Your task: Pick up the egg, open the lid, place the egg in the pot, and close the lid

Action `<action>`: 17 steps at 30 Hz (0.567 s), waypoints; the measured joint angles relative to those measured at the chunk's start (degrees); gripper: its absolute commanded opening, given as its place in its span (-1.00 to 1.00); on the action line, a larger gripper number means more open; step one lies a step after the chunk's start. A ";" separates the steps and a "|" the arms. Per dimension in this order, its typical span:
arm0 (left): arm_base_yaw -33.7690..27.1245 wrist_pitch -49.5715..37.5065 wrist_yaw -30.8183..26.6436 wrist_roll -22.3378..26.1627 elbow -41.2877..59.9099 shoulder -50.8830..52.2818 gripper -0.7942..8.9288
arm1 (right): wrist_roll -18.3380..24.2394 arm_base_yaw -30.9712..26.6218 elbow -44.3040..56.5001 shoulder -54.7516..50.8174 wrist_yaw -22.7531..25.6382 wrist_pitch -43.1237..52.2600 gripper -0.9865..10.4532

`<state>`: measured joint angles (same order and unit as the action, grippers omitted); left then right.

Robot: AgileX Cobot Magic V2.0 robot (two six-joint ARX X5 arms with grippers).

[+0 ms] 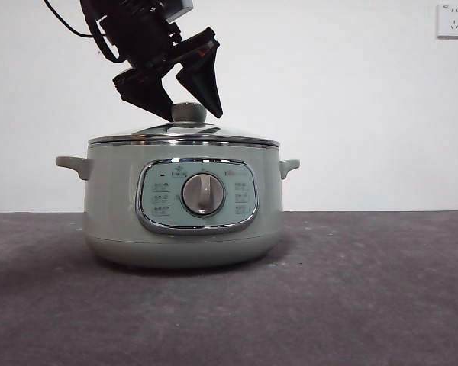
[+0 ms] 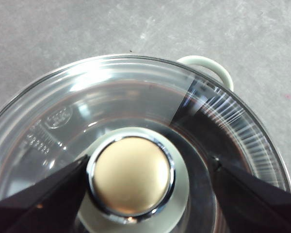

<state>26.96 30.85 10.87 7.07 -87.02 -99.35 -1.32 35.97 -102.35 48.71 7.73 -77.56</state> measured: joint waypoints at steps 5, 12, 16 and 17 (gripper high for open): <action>0.00 3.96 -0.04 -0.24 -2.34 -0.33 0.02 | 0.00 0.00 0.02 0.00 0.00 0.00 -0.11; -0.20 14.67 -0.04 -0.24 -11.54 -0.52 0.02 | 0.00 0.00 0.02 0.00 0.00 0.00 -0.11; -0.57 22.21 -0.13 -0.24 -17.64 -0.48 0.02 | 0.00 0.00 0.02 0.00 0.00 0.00 -0.11; -0.70 24.09 -0.17 -0.24 -18.99 -0.28 0.02 | 0.02 0.00 0.02 0.00 0.00 0.00 -0.11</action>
<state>26.26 54.94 10.70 6.83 -106.02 -99.63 -1.30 35.97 -102.32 48.71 7.73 -77.56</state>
